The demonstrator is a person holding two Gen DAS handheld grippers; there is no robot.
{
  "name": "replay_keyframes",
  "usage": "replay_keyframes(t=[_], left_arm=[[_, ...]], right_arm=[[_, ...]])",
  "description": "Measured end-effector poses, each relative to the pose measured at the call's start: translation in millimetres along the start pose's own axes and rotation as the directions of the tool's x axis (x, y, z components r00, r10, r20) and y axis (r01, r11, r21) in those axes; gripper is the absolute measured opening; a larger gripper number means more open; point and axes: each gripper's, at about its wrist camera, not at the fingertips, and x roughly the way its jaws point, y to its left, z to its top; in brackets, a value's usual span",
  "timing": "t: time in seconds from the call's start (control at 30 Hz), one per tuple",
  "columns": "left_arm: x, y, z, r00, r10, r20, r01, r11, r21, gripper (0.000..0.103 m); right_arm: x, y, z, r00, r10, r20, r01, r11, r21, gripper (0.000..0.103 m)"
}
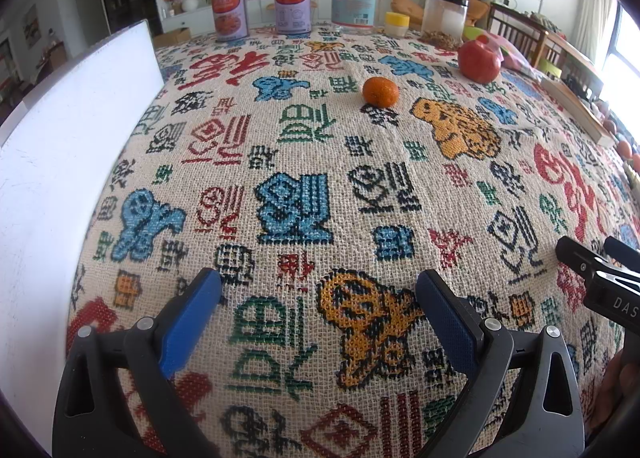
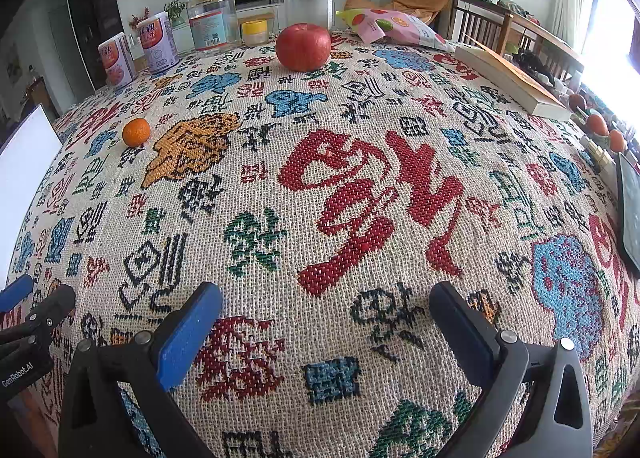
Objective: Organize fruits
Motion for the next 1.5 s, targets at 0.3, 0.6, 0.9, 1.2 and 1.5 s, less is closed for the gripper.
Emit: replay_keyframes(t=[0.3,0.6,0.9,1.2,1.5], left_arm=[[2,0,0,1.0,-0.007,-0.001,0.007,1.0,-0.004,0.099],[6,23,33,0.99,-0.138,0.016,0.138,0.975,-0.176,0.098],[81,-38,122,0.994,-0.093,0.053,0.092,0.996,0.013,0.097],[91,-35,129,0.997,-0.056,0.047,0.054,0.998,0.04,0.029],[19,6,85,0.996,-0.036,0.077,0.033,0.999,0.042,0.029]], right_arm=[[0,0,0,1.0,0.0,0.0,0.0,1.0,0.0,0.103],[0,0,0,1.0,-0.002,-0.001,0.002,1.0,-0.001,0.103],[1,1,0,1.0,-0.003,-0.002,0.003,1.0,-0.001,0.103],[1,1,0,1.0,-0.003,-0.003,0.003,1.0,-0.003,0.103],[1,1,1,1.0,-0.003,-0.003,0.003,1.0,-0.003,0.103]])
